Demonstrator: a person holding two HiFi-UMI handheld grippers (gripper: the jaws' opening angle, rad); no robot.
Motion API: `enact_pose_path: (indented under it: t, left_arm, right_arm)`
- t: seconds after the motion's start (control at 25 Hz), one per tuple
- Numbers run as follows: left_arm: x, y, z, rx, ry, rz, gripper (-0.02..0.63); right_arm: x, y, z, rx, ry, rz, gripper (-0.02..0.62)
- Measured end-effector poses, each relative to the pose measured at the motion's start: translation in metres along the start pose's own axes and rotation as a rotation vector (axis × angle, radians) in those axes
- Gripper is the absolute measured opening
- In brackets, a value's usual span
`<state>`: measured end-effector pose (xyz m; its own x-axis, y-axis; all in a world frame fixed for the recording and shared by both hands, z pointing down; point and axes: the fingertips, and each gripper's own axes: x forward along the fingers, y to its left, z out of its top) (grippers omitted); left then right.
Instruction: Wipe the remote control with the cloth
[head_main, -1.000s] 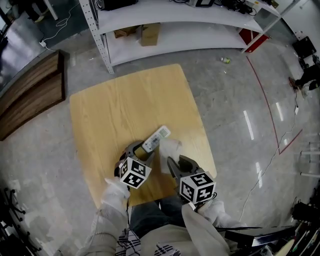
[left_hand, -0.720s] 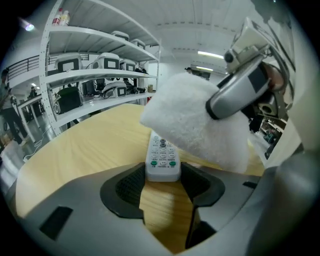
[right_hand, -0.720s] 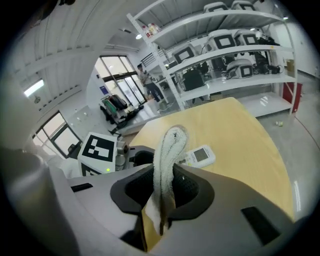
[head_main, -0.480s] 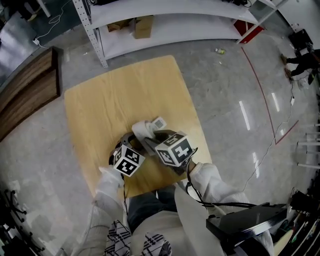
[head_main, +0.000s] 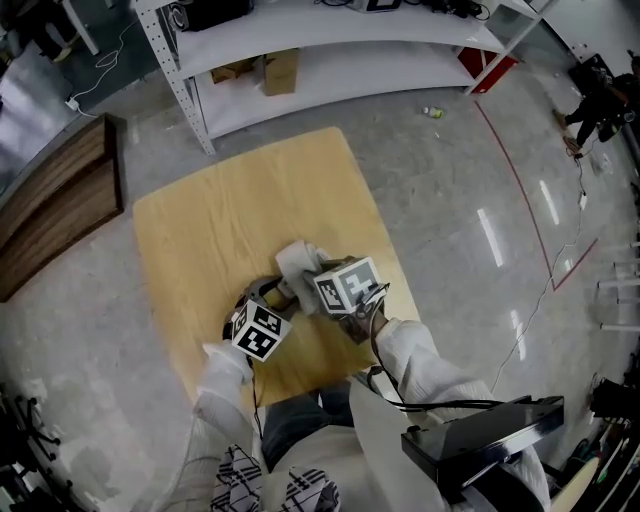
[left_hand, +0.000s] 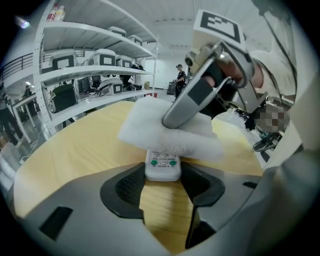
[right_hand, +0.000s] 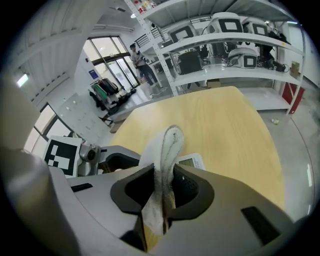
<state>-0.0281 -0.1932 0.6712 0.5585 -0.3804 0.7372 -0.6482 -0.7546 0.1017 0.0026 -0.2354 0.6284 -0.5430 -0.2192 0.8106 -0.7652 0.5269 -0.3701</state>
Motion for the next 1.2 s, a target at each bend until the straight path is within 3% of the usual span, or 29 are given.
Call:
enact_pose_path:
  t: [0.2, 0.4, 0.52, 0.76, 0.92, 1.2]
  left_arm:
    - [0.004, 0.000, 0.001, -0.001, 0.004, 0.000, 0.227]
    - [0.001, 0.002, 0.002, -0.001, 0.004, 0.003, 0.227]
    - [-0.001, 0.007, 0.000, -0.008, 0.003, 0.003, 0.227]
    - [-0.001, 0.003, 0.003, -0.004, -0.001, -0.001, 0.227]
    - [0.000, 0.000, 0.004, 0.005, -0.007, -0.002, 0.227]
    - [0.000, -0.002, 0.003, 0.006, -0.007, -0.003, 0.227]
  right_arm:
    - [-0.009, -0.023, 0.002, 0.041, -0.026, -0.061, 0.089]
    - [-0.031, -0.034, 0.021, 0.034, -0.105, -0.175, 0.089]
    - [-0.036, -0.013, 0.033, -0.001, -0.132, -0.127, 0.089]
    - [-0.016, 0.044, 0.023, 0.029, -0.033, 0.168, 0.089]
    - [0.004, 0.036, 0.004, 0.016, 0.032, 0.129, 0.089]
    - [0.007, 0.017, 0.001, 0.019, 0.012, 0.035, 0.089]
